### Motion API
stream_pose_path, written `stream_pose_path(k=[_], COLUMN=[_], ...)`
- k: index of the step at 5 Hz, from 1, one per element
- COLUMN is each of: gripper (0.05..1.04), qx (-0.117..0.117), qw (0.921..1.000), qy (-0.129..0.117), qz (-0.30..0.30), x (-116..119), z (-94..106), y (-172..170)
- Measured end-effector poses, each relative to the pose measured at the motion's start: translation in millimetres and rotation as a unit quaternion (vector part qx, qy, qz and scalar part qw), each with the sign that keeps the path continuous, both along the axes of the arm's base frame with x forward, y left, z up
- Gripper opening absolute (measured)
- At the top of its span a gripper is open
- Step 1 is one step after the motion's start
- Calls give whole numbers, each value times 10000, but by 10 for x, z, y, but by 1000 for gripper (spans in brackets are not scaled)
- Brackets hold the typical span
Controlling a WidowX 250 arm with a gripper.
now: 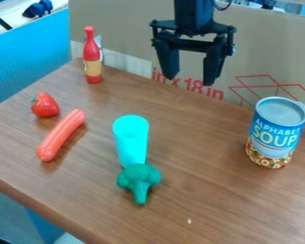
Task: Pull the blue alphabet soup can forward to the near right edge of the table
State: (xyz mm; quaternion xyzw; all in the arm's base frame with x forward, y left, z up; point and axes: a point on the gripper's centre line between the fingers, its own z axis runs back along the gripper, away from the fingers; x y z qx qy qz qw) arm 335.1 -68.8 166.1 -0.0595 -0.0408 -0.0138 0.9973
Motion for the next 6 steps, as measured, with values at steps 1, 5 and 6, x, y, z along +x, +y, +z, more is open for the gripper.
stream_pose_path(k=[1,5,6], gripper=[1001,1001,1001], qx=[30,-172,104], qw=[9998,9978,9969], qy=[200,293,208], qz=[0,-563,-751], x=[-2,540,700], z=[-130,-377,-361], y=[-16,-780,-808])
